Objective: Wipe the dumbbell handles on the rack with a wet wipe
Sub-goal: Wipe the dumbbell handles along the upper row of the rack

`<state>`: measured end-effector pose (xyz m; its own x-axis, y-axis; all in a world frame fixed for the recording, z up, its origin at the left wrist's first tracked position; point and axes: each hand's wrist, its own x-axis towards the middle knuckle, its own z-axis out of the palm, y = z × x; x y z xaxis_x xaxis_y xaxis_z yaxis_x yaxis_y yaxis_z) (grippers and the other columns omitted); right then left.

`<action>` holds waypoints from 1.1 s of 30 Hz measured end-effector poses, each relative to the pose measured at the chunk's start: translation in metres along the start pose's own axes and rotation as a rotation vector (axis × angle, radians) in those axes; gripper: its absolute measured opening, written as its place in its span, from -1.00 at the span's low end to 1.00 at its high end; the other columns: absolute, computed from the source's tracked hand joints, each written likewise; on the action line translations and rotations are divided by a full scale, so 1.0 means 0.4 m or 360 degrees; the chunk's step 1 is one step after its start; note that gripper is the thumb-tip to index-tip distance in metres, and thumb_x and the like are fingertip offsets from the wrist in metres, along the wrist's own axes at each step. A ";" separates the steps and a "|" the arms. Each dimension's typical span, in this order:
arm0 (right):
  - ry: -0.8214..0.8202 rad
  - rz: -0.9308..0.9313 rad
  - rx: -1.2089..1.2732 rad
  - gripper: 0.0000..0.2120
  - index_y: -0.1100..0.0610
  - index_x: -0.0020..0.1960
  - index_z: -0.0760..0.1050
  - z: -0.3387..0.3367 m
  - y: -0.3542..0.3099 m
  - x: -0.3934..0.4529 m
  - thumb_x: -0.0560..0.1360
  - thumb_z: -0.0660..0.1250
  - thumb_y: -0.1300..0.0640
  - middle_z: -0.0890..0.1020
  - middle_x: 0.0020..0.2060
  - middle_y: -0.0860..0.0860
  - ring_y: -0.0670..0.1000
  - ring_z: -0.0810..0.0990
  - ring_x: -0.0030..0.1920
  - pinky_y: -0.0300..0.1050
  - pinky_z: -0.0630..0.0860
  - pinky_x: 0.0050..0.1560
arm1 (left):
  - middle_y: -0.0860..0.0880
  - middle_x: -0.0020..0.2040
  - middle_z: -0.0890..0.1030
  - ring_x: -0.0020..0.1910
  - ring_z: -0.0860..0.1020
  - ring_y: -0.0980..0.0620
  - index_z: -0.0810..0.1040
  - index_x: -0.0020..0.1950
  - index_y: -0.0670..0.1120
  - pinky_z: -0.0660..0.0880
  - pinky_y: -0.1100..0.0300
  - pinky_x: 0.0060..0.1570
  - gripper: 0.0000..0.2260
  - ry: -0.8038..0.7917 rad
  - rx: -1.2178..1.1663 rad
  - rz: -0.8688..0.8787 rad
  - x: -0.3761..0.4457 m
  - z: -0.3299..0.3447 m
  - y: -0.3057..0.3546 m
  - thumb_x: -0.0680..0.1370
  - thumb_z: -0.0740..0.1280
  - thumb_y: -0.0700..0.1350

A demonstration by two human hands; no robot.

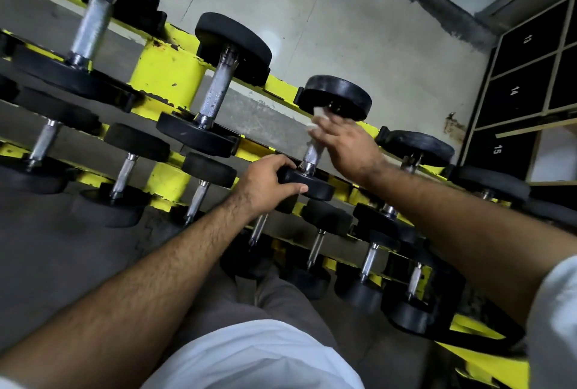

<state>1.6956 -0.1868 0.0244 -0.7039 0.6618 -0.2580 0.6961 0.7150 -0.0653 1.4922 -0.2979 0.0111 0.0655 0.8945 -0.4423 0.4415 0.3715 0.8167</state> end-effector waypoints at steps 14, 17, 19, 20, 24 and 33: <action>0.0051 -0.0550 0.0134 -0.61 0.01 0.36 0.53 0.029 0.022 -0.017 0.55 0.35 0.21 0.54 0.37 -0.01 0.07 0.43 0.44 0.08 0.25 0.49 | 0.12 0.01 0.62 -0.36 0.46 0.36 0.63 0.10 0.02 0.32 0.49 -0.34 -0.64 0.0018 -0.0104 0.0001 0.006 0.004 -0.025 0.36 0.59 0.04; 0.0210 -0.0140 0.0162 -0.65 0.01 0.34 0.54 0.024 0.027 0.000 0.59 0.25 0.21 0.54 0.37 -0.03 0.08 0.39 0.46 0.14 0.36 0.41 | 0.12 0.05 0.63 -0.31 0.49 0.32 0.63 0.11 0.03 0.38 0.45 -0.30 -0.63 0.0012 -0.0119 -0.0007 0.006 0.004 -0.027 0.36 0.59 0.05; 0.0109 -0.0358 0.0174 -0.63 0.01 0.32 0.55 0.038 -0.005 -0.014 0.54 0.31 0.21 0.55 0.35 -0.03 0.08 0.39 0.46 0.17 0.26 0.49 | 0.10 0.05 0.63 -0.23 0.51 0.33 0.63 0.11 0.01 0.38 0.49 -0.27 -0.64 0.0029 -0.0111 0.0014 0.005 0.003 -0.024 0.36 0.59 0.02; 0.0021 -0.0530 0.0193 -0.61 0.01 0.32 0.56 0.038 -0.015 -0.023 0.51 0.34 0.22 0.57 0.33 -0.02 0.08 0.42 0.44 0.16 0.23 0.50 | 0.08 0.05 0.63 -0.16 0.52 0.33 0.64 0.12 -0.01 0.38 0.51 -0.23 -0.64 0.0036 -0.0104 0.0027 0.004 0.003 -0.022 0.37 0.59 0.01; 0.0003 -0.0490 0.0181 -0.66 0.01 0.34 0.54 0.004 0.040 0.014 0.61 0.21 0.16 0.54 0.37 -0.01 0.07 0.42 0.44 0.17 0.30 0.47 | 0.11 0.08 0.62 0.06 0.55 0.21 0.63 0.14 0.01 0.44 0.43 -0.06 -0.62 0.0037 -0.0071 0.0034 0.002 0.002 -0.024 0.37 0.58 0.05; -0.0196 -0.0611 0.0025 -0.67 -0.01 0.24 0.62 -0.038 -0.030 0.018 0.52 0.35 0.25 0.64 0.25 -0.03 0.03 0.54 0.32 0.05 0.42 0.38 | 0.06 0.13 0.60 0.11 0.55 0.12 0.61 0.21 -0.02 0.48 0.28 0.10 -0.55 0.0019 -0.0024 0.0095 -0.011 -0.004 -0.011 0.37 0.58 0.05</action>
<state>1.6800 -0.1872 0.0378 -0.8917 0.3145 -0.3255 0.3884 0.9008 -0.1939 1.4885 -0.3029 0.0100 0.0804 0.9180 -0.3884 0.4235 0.3213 0.8470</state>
